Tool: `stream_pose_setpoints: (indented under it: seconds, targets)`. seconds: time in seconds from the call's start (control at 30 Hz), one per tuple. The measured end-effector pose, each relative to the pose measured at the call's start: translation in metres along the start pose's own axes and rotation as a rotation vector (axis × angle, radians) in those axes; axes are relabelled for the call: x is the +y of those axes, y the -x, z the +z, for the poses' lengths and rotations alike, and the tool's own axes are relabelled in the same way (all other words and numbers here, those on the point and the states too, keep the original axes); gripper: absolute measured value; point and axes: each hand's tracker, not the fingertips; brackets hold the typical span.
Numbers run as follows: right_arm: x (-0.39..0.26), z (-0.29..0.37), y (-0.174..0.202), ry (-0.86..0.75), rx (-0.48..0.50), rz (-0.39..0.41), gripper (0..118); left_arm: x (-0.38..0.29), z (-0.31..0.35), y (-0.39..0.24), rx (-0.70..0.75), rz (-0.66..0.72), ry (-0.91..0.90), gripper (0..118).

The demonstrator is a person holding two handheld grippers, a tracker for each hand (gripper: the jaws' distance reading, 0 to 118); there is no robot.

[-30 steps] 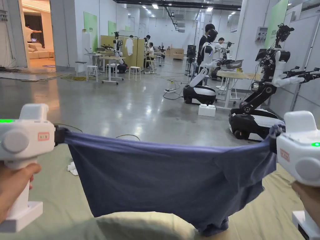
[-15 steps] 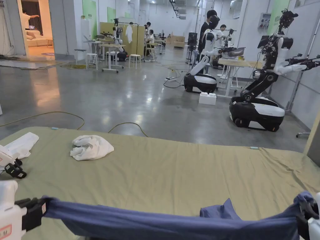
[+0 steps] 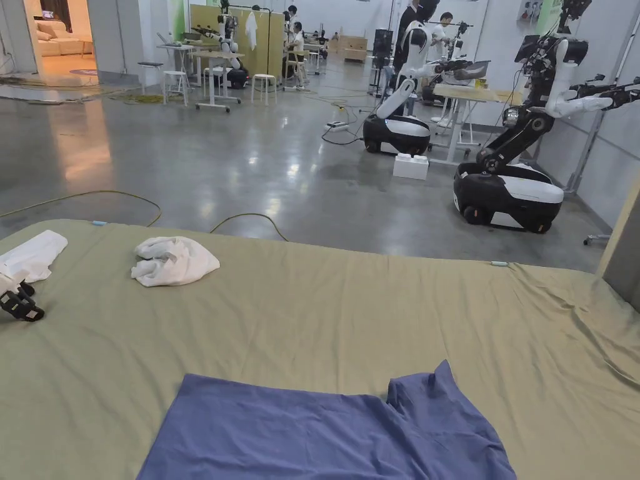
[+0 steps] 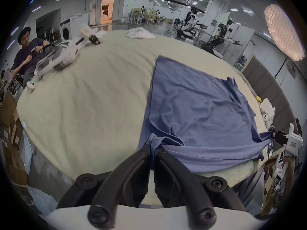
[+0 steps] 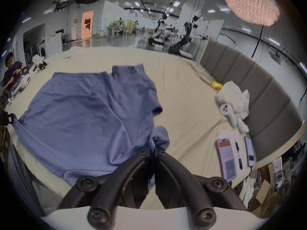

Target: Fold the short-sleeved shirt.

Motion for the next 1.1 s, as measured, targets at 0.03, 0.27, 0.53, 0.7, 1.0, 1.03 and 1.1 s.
stream_pose_setpoints:
  seconds: [0.03, 0.27, 0.53, 0.7, 1.0, 1.03, 1.1]
  targets:
    - [-0.003, -0.006, -0.001, 0.007, -0.004, -0.013, 7, -0.002, -0.002, -0.004, -0.006, 0.004, 0.008, 6]
    - [0.010, -0.001, 0.002, -0.087, 0.023, -0.101, 73, 0.019, -0.008, -0.007, -0.007, 0.038, -0.090, 64]
    - [0.078, 0.034, 0.033, -0.417, 0.063, -0.103, 73, 0.074, 0.023, -0.056, 0.015, -0.122, -0.396, 64]
    - [0.113, 0.052, 0.055, -0.607, 0.069, -0.157, 72, 0.094, 0.038, -0.088, 0.070, -0.169, -0.603, 64]
    - [0.136, 0.055, 0.087, -0.767, 0.069, -0.119, 0, 0.102, 0.056, -0.115, 0.076, -0.194, -0.794, 4]
    - [0.137, 0.054, 0.090, -0.771, 0.071, -0.119, 0, 0.102, 0.056, -0.115, 0.063, -0.184, -0.802, 3]
    - [0.138, 0.050, 0.093, -0.771, 0.065, -0.113, 0, 0.105, 0.050, -0.113, 0.078, -0.179, -0.814, 3]
